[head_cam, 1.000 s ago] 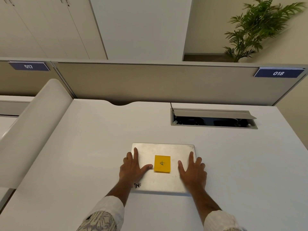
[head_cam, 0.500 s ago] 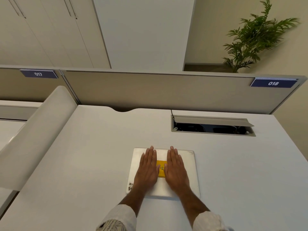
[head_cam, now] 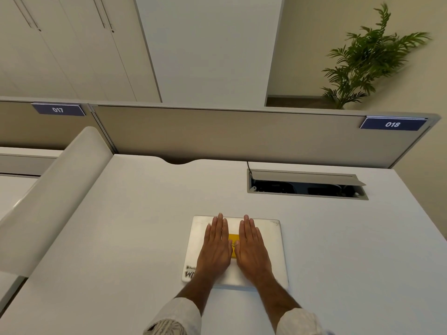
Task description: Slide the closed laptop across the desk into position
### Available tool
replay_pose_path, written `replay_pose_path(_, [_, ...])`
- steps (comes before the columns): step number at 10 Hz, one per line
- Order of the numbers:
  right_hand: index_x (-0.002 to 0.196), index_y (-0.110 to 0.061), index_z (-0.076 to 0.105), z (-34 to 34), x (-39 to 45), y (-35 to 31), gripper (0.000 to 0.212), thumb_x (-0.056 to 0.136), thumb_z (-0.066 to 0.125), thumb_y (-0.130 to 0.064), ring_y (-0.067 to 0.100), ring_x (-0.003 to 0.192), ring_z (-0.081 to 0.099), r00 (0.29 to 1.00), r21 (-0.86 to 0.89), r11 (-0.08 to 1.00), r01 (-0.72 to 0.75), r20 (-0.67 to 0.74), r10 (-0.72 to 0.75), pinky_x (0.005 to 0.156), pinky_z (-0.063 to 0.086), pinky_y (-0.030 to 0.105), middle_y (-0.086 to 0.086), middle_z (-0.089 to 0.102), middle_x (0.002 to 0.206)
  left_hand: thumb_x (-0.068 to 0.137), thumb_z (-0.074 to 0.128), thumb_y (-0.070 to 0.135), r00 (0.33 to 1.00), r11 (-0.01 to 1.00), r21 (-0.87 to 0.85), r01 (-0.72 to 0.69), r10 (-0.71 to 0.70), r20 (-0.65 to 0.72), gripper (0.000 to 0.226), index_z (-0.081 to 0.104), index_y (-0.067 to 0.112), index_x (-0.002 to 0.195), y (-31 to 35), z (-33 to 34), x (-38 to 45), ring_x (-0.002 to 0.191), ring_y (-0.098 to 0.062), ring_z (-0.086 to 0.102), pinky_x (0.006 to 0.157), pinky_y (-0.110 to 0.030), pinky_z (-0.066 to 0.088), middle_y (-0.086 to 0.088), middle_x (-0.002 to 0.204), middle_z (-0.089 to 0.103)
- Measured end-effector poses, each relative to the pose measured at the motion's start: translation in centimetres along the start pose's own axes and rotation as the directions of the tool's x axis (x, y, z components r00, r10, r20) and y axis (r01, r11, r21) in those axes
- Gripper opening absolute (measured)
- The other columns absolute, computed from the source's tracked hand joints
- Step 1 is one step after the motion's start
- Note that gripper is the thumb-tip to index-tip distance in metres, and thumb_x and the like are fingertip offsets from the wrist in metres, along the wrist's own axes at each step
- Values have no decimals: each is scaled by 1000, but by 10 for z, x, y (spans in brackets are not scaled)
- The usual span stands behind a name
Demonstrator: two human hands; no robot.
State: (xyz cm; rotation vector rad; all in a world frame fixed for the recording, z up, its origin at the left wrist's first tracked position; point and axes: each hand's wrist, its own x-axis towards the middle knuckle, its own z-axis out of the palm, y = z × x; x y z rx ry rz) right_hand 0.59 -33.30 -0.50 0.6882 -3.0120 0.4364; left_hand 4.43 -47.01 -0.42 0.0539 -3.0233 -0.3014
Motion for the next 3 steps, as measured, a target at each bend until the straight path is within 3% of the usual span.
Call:
replay_pose_path(1, [153,-8,23,5,1,1,62,102,29,-41,31,148,27,1000,2,1000,-4,-13,4,119,7,37,13,27,162,103,33,25,1000,1000,20,6,-5,-25,60,26,-4,155,1,2,0,153,-38,16,123,-46,7,-24,165,18])
replay_pose_path(2, [153,-6,26,-2,2,-2,66,99,50,-36,31,148,28,999,20,1000,10,-53,-9,120,5,35,14,27,162,103,42,27,1000,1000,6,25,-25,-7,62,26,-3,155,1,-5,-1,154,-37,15,124,-44,4,-22,166,18])
replay_pose_path(3, [152,-5,29,-1,11,-3,66,97,54,-32,32,148,28,988,2,999,47,-147,-46,120,5,36,15,25,162,105,34,27,993,1000,14,0,2,-117,59,28,-4,154,3,-1,7,153,-38,17,123,-46,10,-24,165,19])
